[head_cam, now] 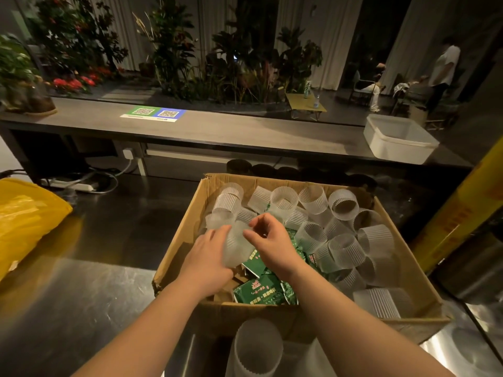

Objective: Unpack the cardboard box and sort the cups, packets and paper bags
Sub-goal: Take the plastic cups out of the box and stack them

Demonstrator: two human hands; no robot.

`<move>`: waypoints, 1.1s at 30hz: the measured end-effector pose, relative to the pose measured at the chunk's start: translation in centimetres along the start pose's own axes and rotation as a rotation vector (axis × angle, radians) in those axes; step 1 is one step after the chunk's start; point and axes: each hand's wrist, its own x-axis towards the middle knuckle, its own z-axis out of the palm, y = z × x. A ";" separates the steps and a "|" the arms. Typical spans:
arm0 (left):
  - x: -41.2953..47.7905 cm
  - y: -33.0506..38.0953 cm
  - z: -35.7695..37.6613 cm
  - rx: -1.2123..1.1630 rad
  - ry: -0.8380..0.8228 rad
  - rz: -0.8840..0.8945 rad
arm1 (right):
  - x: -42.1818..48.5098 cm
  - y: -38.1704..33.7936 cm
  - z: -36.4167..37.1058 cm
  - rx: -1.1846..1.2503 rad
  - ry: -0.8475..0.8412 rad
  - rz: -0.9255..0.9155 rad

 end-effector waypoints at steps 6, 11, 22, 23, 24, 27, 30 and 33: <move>0.6 -0.4 -1.3 -0.072 0.058 -0.018 | 0.1 -1.1 1.4 0.243 -0.144 0.079; 0.7 -2.1 -2.2 -0.109 0.246 -0.102 | 2.4 -0.3 1.9 -0.046 -0.030 0.333; 0.1 -3.2 -1.7 -0.123 0.281 -0.097 | 3.6 2.4 4.1 -1.049 -0.453 0.209; 0.1 -3.1 -1.7 -0.115 0.266 -0.094 | 3.8 2.4 3.0 -0.946 -0.377 0.221; 0.1 -3.0 -1.7 -0.113 0.255 -0.087 | 3.9 2.4 1.7 -0.829 -0.303 0.239; -0.1 -2.8 -1.7 -0.136 0.229 -0.071 | 3.3 2.4 -1.7 -0.345 -0.102 0.340; -0.4 -2.7 -1.8 -0.150 0.191 -0.064 | 2.9 2.5 -2.9 0.040 -0.042 0.375; -0.6 -2.6 -1.8 -0.131 0.123 -0.038 | 3.2 2.0 -2.3 0.162 -0.077 0.333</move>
